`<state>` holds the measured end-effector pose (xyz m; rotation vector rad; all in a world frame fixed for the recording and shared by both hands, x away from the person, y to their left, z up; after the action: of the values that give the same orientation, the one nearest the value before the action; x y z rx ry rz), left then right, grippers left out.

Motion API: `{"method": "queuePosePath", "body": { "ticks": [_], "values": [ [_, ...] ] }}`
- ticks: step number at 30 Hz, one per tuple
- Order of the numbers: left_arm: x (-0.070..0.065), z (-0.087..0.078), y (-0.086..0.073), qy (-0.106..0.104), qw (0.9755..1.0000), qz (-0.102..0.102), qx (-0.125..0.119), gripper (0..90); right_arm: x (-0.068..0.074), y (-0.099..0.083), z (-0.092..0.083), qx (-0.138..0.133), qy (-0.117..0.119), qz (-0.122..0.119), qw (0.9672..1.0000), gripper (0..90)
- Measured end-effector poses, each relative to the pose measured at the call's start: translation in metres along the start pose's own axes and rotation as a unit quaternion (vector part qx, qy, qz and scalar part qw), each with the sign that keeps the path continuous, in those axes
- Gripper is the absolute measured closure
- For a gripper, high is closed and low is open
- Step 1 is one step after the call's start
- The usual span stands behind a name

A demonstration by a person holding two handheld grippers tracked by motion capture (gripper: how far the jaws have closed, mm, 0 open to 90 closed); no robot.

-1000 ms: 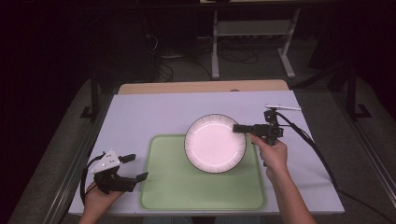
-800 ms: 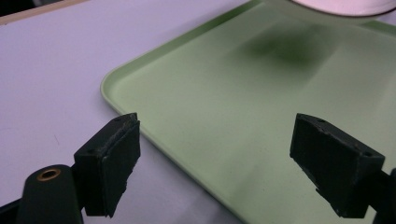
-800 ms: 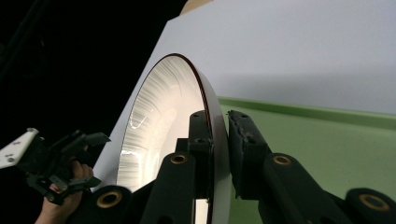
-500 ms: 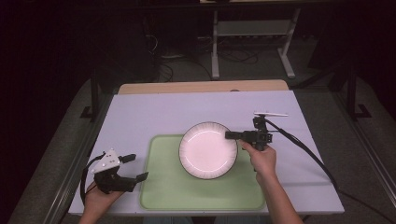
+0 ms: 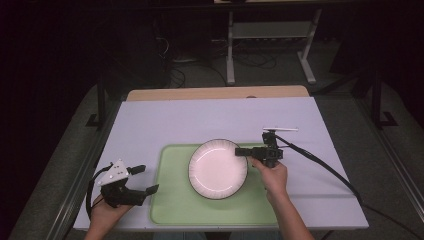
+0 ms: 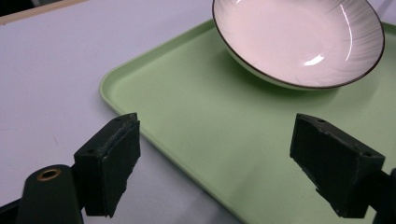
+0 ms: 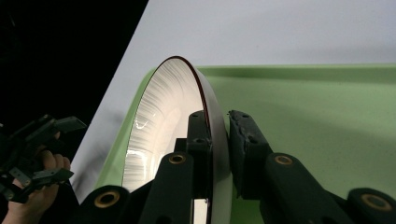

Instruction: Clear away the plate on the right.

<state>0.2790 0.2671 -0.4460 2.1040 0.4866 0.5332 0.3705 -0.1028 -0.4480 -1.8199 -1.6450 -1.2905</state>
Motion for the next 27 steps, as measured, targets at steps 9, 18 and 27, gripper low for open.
{"method": "queuePosePath", "body": {
  "ticks": [9, 18, 27],
  "values": [
    [-0.0001, 0.0002, 0.0000, 0.000, 1.0000, 0.001, 0.000, 15.9, -0.0031, -0.0036, 0.0053, -0.001, -0.009, 0.000, 1.0000, 78.7],
    [-0.0002, 0.0013, -0.0001, -0.001, 1.0000, 0.001, 0.002, 15.9, -0.0056, -0.0068, 0.0042, -0.002, -0.031, -0.006, 0.9995, 79.9],
    [-0.0001, 0.0012, -0.0001, -0.001, 1.0000, 0.001, 0.002, 15.9, -0.0092, -0.0103, 0.0032, 0.006, -0.054, -0.011, 0.9985, 80.6]
  ]
}}
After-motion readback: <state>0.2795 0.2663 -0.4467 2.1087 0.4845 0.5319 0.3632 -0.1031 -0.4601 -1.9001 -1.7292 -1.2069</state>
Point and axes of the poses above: each handheld gripper's, and its own axes: z roughly forward along the jaws, y roughly out of its top, x roughly to its left, the point moved 5 cm from there along z, roughly forward along the jaws, and after that the axes turned 15 degrees about z, right-handed, at the moved point
